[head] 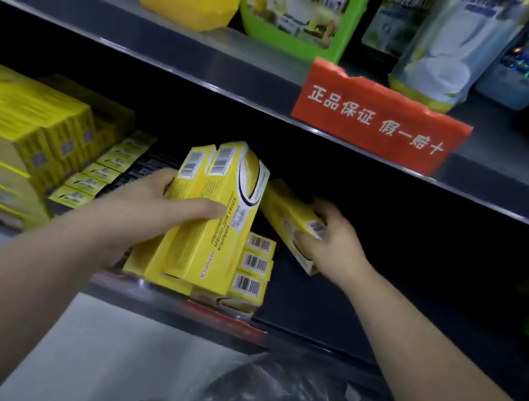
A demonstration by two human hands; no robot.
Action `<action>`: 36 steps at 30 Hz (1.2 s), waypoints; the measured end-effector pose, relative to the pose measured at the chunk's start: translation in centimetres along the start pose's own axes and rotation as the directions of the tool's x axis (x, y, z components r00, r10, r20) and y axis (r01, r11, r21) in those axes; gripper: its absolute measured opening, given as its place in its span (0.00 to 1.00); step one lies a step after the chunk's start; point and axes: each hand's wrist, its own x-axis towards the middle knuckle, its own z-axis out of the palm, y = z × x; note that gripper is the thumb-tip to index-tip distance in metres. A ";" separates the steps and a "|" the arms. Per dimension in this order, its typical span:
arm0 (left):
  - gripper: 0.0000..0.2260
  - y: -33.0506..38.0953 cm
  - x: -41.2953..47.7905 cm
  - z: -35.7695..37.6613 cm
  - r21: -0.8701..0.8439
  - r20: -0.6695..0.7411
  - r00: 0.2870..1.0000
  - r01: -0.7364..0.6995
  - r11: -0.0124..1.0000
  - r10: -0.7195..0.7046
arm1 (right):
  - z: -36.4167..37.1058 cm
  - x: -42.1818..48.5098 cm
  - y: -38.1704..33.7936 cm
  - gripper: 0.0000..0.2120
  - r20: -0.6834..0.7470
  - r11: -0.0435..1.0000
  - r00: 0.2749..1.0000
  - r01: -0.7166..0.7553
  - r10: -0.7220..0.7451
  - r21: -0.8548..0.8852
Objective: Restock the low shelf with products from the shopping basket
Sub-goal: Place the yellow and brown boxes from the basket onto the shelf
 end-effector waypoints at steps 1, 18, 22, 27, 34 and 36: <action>0.41 -0.1 -0.1 -0.8 -0.001 -0.022 1.000 0.009 1.000 -0.009 | 0.7 1.2 0.1 0.30 0.043 0.992 0.998 0.058 -0.053 -0.110; 0.41 -1.0 0.1 -4.3 -0.065 -0.049 0.995 0.082 0.995 -0.085 | 8.3 4.3 0.9 0.30 0.216 0.989 0.967 -0.147 0.136 0.033; 0.39 -0.6 -0.1 -3.7 -0.057 -0.025 0.997 0.069 0.996 -0.071 | 8.0 3.5 -0.3 0.25 0.264 0.995 0.959 -0.104 0.104 -0.016; 0.40 -0.2 0.1 -2.8 -0.038 0.047 0.995 0.092 0.995 -0.090 | 4.3 0.9 -4.9 0.22 0.177 0.929 0.977 0.044 -0.116 0.367; 0.30 0.5 0.4 1.0 -0.026 0.326 0.939 0.126 0.992 -0.111 | 0.4 -2.1 -5.4 0.29 0.331 0.781 0.941 -0.153 -0.073 0.606; 0.24 0.2 0.8 1.8 -0.039 0.380 0.918 0.142 0.989 -0.117 | -0.7 -2.6 -4.0 0.23 0.375 0.773 0.927 -0.226 -0.017 0.593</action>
